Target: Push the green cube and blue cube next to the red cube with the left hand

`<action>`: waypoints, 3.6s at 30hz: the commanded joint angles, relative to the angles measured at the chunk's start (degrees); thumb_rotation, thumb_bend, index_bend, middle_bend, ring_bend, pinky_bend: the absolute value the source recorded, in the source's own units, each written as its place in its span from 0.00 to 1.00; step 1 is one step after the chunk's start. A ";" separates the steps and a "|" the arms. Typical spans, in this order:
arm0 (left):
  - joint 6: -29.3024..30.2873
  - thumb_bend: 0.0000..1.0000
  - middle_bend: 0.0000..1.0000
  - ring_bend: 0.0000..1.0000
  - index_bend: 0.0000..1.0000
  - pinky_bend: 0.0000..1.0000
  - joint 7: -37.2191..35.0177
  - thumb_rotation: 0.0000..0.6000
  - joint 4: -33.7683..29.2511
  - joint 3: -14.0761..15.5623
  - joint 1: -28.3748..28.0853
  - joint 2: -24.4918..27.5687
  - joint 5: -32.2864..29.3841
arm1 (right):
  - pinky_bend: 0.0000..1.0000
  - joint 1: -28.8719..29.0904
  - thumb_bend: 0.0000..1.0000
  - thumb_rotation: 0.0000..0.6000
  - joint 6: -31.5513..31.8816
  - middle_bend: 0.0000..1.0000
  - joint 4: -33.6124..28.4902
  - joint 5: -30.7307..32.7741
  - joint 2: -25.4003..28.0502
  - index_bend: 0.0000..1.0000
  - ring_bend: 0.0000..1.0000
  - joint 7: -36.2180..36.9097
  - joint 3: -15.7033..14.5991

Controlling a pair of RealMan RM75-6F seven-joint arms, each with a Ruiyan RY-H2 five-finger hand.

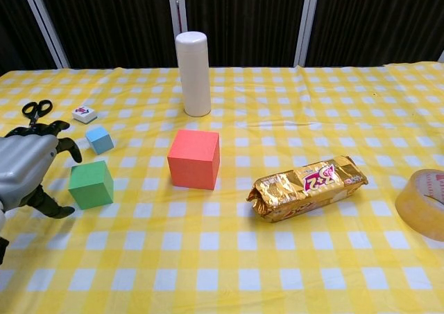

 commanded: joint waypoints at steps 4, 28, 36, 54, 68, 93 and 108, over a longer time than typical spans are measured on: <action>2.24 0.18 0.00 0.00 0.31 0.00 -0.03 1.00 1.45 -1.22 1.33 -2.31 -0.60 | 0.00 0.09 0.32 1.00 -0.35 0.00 -0.18 -0.07 0.02 0.16 0.00 -0.11 -0.23; 0.25 0.18 0.00 0.00 0.32 0.00 0.50 1.00 4.86 -3.83 -0.60 -5.96 -1.03 | 0.00 0.23 0.32 1.00 -1.04 0.00 -0.18 0.52 0.22 0.16 0.00 -0.01 -0.37; 0.15 0.18 0.00 0.00 0.32 0.00 1.07 1.00 5.76 -4.52 -0.93 -6.69 -1.35 | 0.00 0.33 0.32 1.00 -1.21 0.00 -0.18 0.59 0.07 0.16 0.00 -0.34 -0.39; -0.61 0.22 0.00 0.00 0.34 0.00 1.28 1.00 8.61 -5.32 -1.80 -8.73 -1.68 | 0.00 0.37 0.32 1.00 -1.34 0.00 -0.21 0.74 0.20 0.16 0.00 -0.25 -0.41; 0.18 0.29 0.00 0.00 0.36 0.00 2.21 1.00 8.16 -5.04 -1.51 -8.66 -1.17 | 0.00 0.30 0.32 1.00 -1.25 0.00 -0.51 0.87 0.34 0.16 0.00 -0.44 -0.42; 0.07 0.46 0.00 0.00 0.43 0.00 1.48 1.00 5.38 -6.51 -2.60 -6.42 1.29 | 0.00 -0.02 0.32 1.00 -1.08 0.00 -0.50 1.18 0.52 0.16 0.00 -0.20 -0.46; -12.31 0.45 0.00 0.00 0.42 0.00 3.90 1.00 -2.43 -13.81 -10.45 1.76 -4.92 | 0.00 -0.27 0.32 1.00 -1.20 0.00 -1.38 1.68 0.92 0.16 0.00 -0.40 -0.50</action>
